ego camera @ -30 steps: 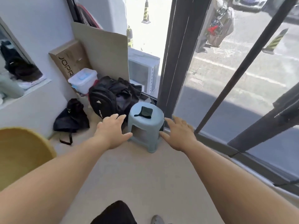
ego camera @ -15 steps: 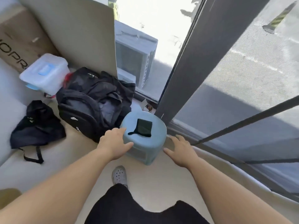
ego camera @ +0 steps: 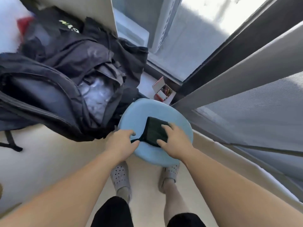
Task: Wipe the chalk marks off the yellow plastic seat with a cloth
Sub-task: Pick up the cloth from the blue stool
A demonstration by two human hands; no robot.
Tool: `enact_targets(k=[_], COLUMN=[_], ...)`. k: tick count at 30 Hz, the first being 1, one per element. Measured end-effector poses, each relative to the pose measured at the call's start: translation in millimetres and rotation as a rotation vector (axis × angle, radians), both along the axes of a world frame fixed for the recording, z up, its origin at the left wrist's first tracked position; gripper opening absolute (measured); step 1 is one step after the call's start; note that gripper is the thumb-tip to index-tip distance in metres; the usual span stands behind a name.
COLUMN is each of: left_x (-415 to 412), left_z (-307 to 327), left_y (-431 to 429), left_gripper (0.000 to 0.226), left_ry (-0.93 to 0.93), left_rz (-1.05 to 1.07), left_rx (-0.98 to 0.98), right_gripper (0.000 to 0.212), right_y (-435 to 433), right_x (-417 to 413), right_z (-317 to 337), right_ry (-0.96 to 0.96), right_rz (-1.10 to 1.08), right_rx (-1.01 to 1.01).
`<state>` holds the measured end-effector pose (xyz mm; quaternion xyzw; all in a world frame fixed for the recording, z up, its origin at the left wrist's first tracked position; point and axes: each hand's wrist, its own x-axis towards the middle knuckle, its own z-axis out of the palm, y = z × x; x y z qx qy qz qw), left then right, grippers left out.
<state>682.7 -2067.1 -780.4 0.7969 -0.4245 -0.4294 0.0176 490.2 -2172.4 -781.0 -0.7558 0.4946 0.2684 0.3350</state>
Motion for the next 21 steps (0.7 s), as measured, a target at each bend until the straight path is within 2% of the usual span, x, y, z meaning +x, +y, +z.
enact_targets(k=[6, 10, 14, 17, 21], left_x=[-29, -53, -70, -74, -71], left_z=[-54, -70, -73, -69, -28], left_y=[-11, -19, -18, -15, -12], left_gripper=[0.039, 0.03, 0.018, 0.008, 0.004], left_ry=[-0.001, 0.002, 0.003, -0.002, 0.056], left_rz=[0.089, 0.162, 0.257, 0.246, 0.31], left_rx=[-0.068, -0.125, -0.084, -0.058, -0.125], right_gripper=[0.083, 0.08, 0.065, 0.038, 0.02], right_y=[-12, -4, 2, 2, 7], right_x=[-19, -35, -46, -48, -42], right_z=[-46, -55, -58, -50, -11], right_ry=[0.067, -0.02, -0.109, -0.171, -0.2], right_rz=[0.302, 0.361, 0.34, 0.266, 0.218], right_rx=[-0.024, -0.16, -0.157, -0.079, 0.022])
